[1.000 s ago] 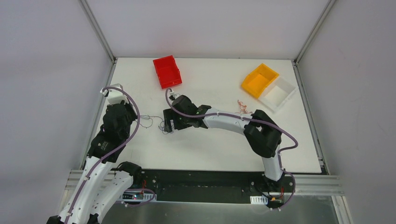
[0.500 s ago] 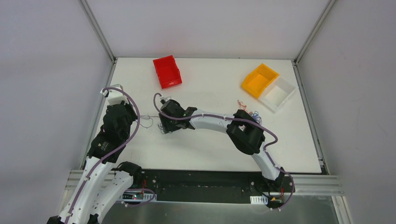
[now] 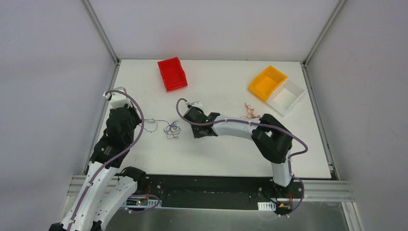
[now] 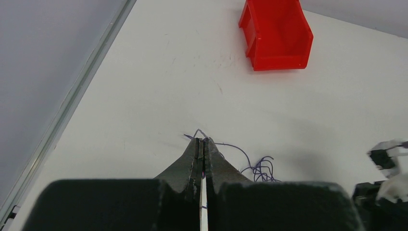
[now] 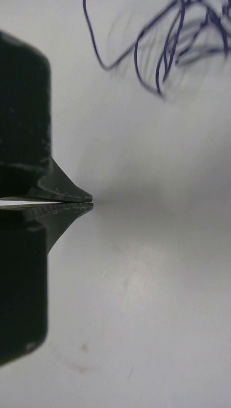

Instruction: Untangle the cables

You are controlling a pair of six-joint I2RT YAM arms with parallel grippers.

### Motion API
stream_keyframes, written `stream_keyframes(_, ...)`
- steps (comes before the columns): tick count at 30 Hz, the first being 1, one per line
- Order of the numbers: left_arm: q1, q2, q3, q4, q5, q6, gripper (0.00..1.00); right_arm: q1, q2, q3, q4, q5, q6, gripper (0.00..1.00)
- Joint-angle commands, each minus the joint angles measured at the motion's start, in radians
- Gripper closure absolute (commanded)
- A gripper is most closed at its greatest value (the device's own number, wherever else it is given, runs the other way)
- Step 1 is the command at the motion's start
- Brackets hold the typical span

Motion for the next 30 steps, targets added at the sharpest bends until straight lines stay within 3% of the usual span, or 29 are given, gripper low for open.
stream_keyframes(1, 0.014, 0.002, 0.002, 0.039, -0.028, -0.007, 1.00, -0.103, -0.216, -0.155, -0.038, 0.037, 0.062, 1.00)
stream_keyframes(7, 0.016, 0.003, 0.001, 0.040, -0.029, -0.005, 1.00, -0.287, -0.460, -0.374, 0.005, -0.059, 0.035, 0.97)
stream_keyframes(9, 0.017, 0.003, 0.001, 0.040, -0.028, -0.003, 1.00, -0.286, -0.485, -0.390, 0.031, -0.096, 0.007, 0.58)
stream_keyframes(10, 0.017, 0.004, 0.002, 0.041, -0.029, -0.004, 1.00, -0.279, -0.483, -0.386, 0.052, -0.124, -0.002, 0.44)
stream_keyframes(11, 0.018, 0.005, 0.002, 0.041, -0.031, -0.002, 1.00, -0.265, -0.474, -0.375, 0.061, -0.138, -0.005, 0.38)
stream_keyframes(20, 0.019, -0.003, -0.003, 0.041, -0.034, 0.000, 1.00, -0.044, -0.215, -0.075, 0.169, -0.157, -0.113, 0.28)
stream_keyframes(30, 0.019, -0.006, -0.003, 0.041, -0.028, -0.004, 1.00, 0.058, 0.016, 0.019, 0.424, -0.194, -0.317, 0.28)
